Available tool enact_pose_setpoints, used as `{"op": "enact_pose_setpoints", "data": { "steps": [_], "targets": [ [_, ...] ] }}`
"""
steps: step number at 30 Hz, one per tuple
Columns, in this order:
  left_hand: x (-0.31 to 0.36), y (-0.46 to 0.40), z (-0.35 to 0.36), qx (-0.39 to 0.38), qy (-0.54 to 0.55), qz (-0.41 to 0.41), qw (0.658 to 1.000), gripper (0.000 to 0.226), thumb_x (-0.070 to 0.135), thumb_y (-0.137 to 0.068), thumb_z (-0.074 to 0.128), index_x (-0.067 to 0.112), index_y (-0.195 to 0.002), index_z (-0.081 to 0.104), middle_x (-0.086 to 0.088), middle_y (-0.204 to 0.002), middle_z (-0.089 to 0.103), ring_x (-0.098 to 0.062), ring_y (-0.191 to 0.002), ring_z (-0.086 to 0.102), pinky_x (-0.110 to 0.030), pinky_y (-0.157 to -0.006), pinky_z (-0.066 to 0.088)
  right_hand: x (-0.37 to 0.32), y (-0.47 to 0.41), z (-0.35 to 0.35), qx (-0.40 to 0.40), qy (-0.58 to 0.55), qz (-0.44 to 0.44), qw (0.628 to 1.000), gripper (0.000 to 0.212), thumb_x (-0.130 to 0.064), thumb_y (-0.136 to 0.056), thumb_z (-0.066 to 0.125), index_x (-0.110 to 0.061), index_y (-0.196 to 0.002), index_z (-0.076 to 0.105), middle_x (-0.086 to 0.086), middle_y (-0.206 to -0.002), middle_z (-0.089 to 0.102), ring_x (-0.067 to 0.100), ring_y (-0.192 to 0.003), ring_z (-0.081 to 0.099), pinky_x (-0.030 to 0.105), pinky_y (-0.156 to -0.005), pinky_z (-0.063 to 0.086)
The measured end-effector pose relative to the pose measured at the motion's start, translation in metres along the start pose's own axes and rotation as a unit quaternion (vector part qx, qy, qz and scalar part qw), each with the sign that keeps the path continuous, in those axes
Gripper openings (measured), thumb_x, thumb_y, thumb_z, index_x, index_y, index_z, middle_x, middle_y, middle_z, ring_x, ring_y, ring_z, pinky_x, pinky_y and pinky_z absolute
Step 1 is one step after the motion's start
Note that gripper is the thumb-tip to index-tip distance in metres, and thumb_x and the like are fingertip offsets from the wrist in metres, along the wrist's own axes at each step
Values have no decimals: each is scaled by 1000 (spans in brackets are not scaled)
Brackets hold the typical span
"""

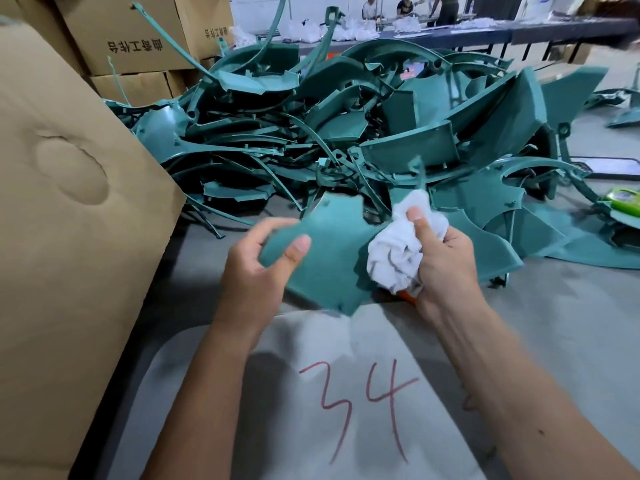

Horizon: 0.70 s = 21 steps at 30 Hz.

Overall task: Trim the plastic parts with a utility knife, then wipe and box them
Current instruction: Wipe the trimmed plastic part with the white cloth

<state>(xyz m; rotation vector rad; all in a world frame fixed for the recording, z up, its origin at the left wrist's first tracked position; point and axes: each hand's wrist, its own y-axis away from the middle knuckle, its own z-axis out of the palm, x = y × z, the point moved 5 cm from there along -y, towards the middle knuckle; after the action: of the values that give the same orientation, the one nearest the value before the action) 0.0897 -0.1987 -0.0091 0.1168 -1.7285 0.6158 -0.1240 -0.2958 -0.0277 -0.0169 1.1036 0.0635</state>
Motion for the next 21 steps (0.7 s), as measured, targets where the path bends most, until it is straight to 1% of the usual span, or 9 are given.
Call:
{"op": "enact_pose_setpoints", "data": {
  "steps": [2, 4, 7, 10, 12, 14, 17, 20, 21],
  "targets": [
    [-9, 3, 14, 52, 164, -78, 982, 35, 35, -86, 70, 22, -119, 65, -1, -111, 77, -24, -103, 74, -43, -79, 63, 1, 1, 2, 36, -44, -1, 998, 30, -26, -105, 61, -10, -79, 64, 6, -65, 69, 21, -54, 66, 35, -53, 54],
    [-13, 12, 39, 57, 236, -102, 965, 38, 33, -91, 69, 17, -124, 63, -7, -119, 75, -29, -110, 72, -53, -92, 59, 6, 5, 3, 50, -40, -6, 998, 30, -30, -105, 61, -9, -83, 63, 9, -70, 69, 22, -57, 64, 35, -58, 52],
    [-13, 20, 55, 90, 243, -84, 962, 23, 25, -98, 66, 20, -120, 67, -5, -120, 75, -29, -113, 72, -52, -99, 57, 14, 8, 3, 54, -27, 18, 998, 30, -33, -105, 62, -11, -83, 64, 10, -73, 66, 19, -54, 61, 25, -46, 46],
    [-15, 10, 47, 44, 213, -69, 974, 23, 26, -95, 68, 16, -116, 71, -8, -116, 77, -29, -108, 73, -42, -88, 61, 13, 9, -3, 64, -67, 70, 993, 34, -29, -104, 63, -13, -75, 60, 4, -61, 64, 16, -45, 60, 22, -41, 45],
    [-14, 5, 34, 50, 165, -83, 981, 37, 40, -84, 76, 15, -112, 72, -5, -110, 78, -26, -103, 75, -43, -85, 61, 10, 7, -8, 51, -49, 91, 993, 31, -33, -104, 64, -12, -81, 61, 8, -69, 66, 20, -53, 64, 29, -49, 55],
    [-14, 4, 24, 48, 108, -82, 990, 45, 54, -74, 77, 24, -108, 75, 1, -108, 79, -22, -102, 75, -47, -90, 60, 7, 5, -11, 17, -14, 110, 994, 31, -40, -101, 66, -10, -101, 66, 17, -91, 71, 29, -75, 71, 47, -70, 64],
    [-7, 6, 18, 4, 78, -35, 996, 30, 58, -77, 72, 46, -105, 76, 11, -107, 78, -13, -101, 75, -38, -86, 61, 4, 3, -16, -9, 2, 124, 992, 32, -42, -99, 68, -11, -107, 67, 16, -95, 73, 30, -77, 73, 48, -69, 64],
    [2, 5, 14, -33, 96, 1, 995, 26, 49, -82, 71, 46, -107, 76, 12, -111, 78, -10, -103, 74, -25, -82, 59, 1, 0, -15, -5, -1, 121, 993, 27, -36, -100, 68, -9, -98, 66, 18, -90, 72, 28, -69, 73, 46, -62, 63],
    [4, 4, 12, -46, 117, 7, 992, 26, 44, -84, 71, 44, -109, 76, 10, -114, 77, -10, -105, 74, -23, -82, 58, 1, -1, -14, 1, -12, 113, 994, 27, -31, -101, 67, -6, -93, 64, 23, -89, 71, 30, -69, 73, 50, -63, 63]
  ]
}}
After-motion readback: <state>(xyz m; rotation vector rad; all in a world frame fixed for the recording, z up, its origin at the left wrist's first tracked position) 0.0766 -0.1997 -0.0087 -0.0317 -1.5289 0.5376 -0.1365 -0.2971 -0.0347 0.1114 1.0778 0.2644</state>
